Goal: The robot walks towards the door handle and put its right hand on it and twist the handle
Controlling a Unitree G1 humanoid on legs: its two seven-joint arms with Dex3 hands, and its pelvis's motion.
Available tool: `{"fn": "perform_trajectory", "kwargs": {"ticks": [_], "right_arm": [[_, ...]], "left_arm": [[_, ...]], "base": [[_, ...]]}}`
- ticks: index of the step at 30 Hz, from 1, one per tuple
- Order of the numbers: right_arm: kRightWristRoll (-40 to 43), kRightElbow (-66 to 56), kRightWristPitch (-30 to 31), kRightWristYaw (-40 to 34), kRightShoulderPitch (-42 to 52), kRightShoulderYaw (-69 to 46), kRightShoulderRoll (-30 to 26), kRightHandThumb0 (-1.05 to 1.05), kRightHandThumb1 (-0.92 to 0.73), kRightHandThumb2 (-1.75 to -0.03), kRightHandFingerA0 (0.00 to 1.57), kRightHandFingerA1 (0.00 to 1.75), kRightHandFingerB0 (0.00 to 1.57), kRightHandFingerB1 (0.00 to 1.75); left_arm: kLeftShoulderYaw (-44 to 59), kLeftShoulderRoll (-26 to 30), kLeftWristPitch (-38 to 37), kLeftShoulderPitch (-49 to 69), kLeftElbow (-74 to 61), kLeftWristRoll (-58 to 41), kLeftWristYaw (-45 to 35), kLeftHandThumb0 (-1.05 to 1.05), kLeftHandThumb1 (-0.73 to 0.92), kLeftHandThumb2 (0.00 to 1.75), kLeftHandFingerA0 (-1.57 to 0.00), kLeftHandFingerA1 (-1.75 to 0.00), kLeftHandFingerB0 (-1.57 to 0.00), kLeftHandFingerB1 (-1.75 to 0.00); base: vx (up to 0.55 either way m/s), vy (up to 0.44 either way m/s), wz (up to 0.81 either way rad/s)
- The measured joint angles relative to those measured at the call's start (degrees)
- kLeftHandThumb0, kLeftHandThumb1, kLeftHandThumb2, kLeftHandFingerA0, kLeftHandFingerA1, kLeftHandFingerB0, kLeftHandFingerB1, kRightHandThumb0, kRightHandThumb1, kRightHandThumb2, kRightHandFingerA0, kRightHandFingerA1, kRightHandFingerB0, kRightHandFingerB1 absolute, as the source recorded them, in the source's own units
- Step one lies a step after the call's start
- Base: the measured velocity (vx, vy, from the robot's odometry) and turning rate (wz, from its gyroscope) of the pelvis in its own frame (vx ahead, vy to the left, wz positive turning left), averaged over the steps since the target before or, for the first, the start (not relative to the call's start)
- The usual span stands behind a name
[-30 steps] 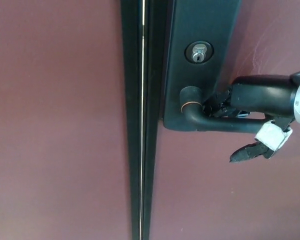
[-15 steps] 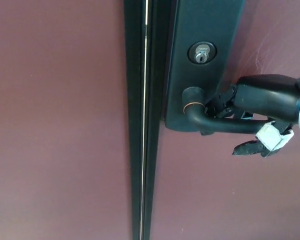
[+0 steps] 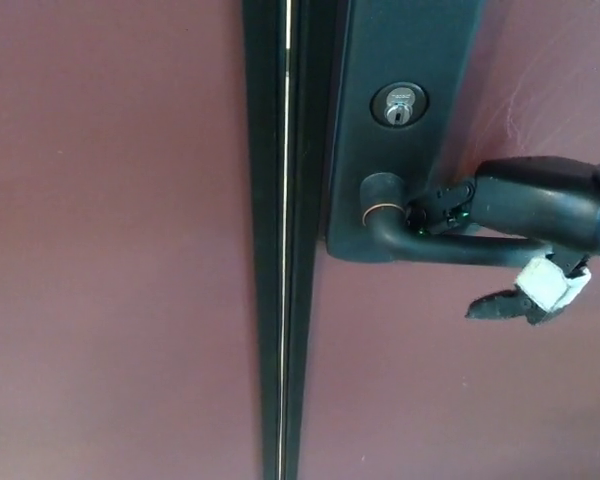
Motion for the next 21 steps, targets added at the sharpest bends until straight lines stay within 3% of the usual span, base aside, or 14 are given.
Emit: {"fn": "perform_trajectory", "kwargs": {"ticks": [1,2,3,10,11,12,13,21], "right_arm": [[0.04,-0.23,0.64,0.95,-0.41,0.07,-0.17,-0.88,-0.54,-0.65,0.09,0.27,0.15,0.29],[0.1,-0.62,1.62,2.23,-0.99,0.11,-0.4,-0.88,-0.54,-0.65,0.09,0.27,0.15,0.29],[0.13,-0.92,2.36,3.07,-1.45,0.11,-0.57,-0.8,-0.5,-0.92,0.0,0.31,0.15,0.39],[2.02,-2.11,6.47,9.08,-4.97,-1.58,-1.61,-0.8,-0.5,-0.93,0.0,0.3,0.13,0.38],[2.31,-2.11,6.96,9.68,-5.33,-1.86,-1.74,-0.9,-0.58,-0.65,0.11,0.29,0.16,0.29],[2.48,-2.1,7.34,10.09,-5.62,-2.06,-1.85,-0.9,-0.58,-0.65,0.11,0.29,0.16,0.29],[2.9,-1.98,8.14,11.07,-6.8,-2.45,-2.09,-0.38,-0.23,-0.9,0.01,0.48,0.0,0.46],[5.49,-0.81,11.65,15.78,-12.06,-4.11,-3.45,-0.38,-0.22,-0.88,0.01,0.48,0.0,0.45]], "left_arm": [[0.0,0.0,-0.02,0.03,-0.04,0.0,0.0,-0.12,0.72,0.62,-0.38,-0.4,-0.35,-0.37],[0.0,0.0,-0.05,0.07,-0.07,0.0,0.0,-0.12,0.72,0.62,-0.38,-0.4,-0.35,-0.37],[0.0,0.0,-0.08,0.14,-0.09,0.0,0.0,-0.12,0.72,0.62,-0.38,-0.4,-0.35,-0.37],[-0.13,0.03,-0.22,0.3,-0.19,0.03,0.01,-0.12,0.72,0.61,-0.39,-0.41,-0.36,-0.37],[-0.15,0.03,-0.28,0.33,-0.23,0.03,0.01,-0.12,0.71,0.61,-0.4,-0.41,-0.36,-0.37],[-0.17,0.03,-0.33,0.36,-0.25,0.03,0.01,-0.12,0.71,0.61,-0.4,-0.41,-0.36,-0.37],[-0.33,0.08,-0.44,0.57,-0.43,0.06,0.01,-0.12,0.71,0.61,-0.4,-0.41,-0.36,-0.37],[-0.33,0.34,-0.71,1.35,-0.95,0.0,0.0,-0.12,0.72,0.62,-0.41,-0.42,-0.35,-0.37]], "base": [[0.0,0.0,0.0],[0.0,0.0,0.0],[0.0,0.0,0.0],[0.0,0.0,0.0],[0.0,0.0,0.0],[0.0,0.0,0.0],[0.0,0.0,0.0],[0.0,0.0,0.0]]}}
